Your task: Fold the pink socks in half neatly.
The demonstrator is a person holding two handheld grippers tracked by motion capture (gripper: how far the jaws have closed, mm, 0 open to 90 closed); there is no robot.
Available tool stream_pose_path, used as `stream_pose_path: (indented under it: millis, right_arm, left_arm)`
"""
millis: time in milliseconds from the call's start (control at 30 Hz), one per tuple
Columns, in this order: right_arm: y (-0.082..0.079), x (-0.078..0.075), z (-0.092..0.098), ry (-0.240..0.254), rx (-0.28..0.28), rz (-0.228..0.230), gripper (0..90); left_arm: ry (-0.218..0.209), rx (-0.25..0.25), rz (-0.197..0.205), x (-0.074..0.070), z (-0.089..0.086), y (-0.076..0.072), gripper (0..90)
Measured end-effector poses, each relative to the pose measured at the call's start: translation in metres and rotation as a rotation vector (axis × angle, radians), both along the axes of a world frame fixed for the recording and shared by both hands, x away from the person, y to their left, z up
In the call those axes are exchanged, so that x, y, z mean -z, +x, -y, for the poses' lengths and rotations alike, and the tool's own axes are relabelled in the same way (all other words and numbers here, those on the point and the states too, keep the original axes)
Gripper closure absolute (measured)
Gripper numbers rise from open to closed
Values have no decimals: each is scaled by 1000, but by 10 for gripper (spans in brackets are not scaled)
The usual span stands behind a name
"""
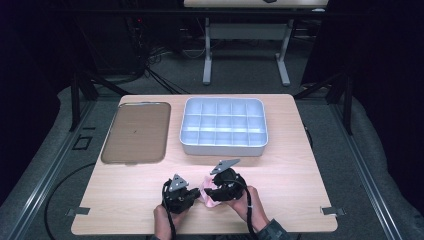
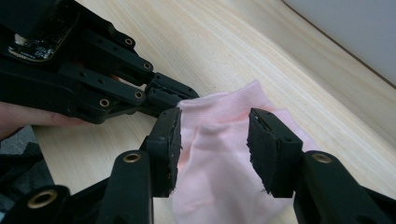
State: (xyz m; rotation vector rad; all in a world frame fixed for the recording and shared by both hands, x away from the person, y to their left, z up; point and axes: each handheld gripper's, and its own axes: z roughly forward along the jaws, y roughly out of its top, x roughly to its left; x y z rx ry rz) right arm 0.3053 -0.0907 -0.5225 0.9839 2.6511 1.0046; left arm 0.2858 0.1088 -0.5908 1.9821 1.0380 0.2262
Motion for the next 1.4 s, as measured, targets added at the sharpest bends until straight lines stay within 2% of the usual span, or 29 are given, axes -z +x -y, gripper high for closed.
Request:
stream_pose_path:
  millis: [133, 267, 300, 367, 433, 533, 600, 633, 767, 800, 933, 1100, 1267, 1400]
  right_arm:
    - [3, 4, 7, -1, 34, -27, 532]
    - [4, 12, 1, -30, 19, -60, 563]
    - [3, 19, -8, -69, -2, -66, 579]
    - [2, 24, -16, -111, -5, -55, 619]
    - [3, 26, -17, -120, -8, -51, 637]
    - [4, 32, -18, -130, -4, -50, 767]
    - [4, 31, -17, -135, -5, -52, 792]
    - [5, 32, -14, -125, -7, -52, 820]
    - [5, 31, -12, -108, -4, -57, 830]
    - [3, 27, -11, -83, -13, -33, 831]
    - [-3, 17, -11, -24, -17, 7, 830]
    - [-8, 10, -15, 1, -50, 33, 831]
    - [-7, 17, -21, -4, -81, 7, 826]
    - [-6, 23, -19, 25, -94, -3, 827]
  left_arm:
    - [1, 0, -1, 0, 0, 0, 837]
    - [2, 0, -1, 0, 0, 0, 837]
    - [1, 1, -2, 0, 0, 0, 837]
    - [2, 5, 1, 0, 0, 0, 837]
    - [2, 4, 1, 0, 0, 0, 837]
    - [2, 4, -2, 0, 0, 0, 838]
    - [0, 4, -1, 0, 0, 0, 838]
    - [0, 4, -1, 0, 0, 0, 838]
    - [9, 3, 6, 0, 0, 0, 841]
    - [9, 4, 6, 0, 1, 0, 843]
    - [10, 5, 5, 0, 1, 0, 847]
    - [10, 5, 5, 0, 1, 0, 848]
    - [11, 5, 6, 0, 1, 0, 848]
    - [12, 7, 8, 0, 1, 0, 848]
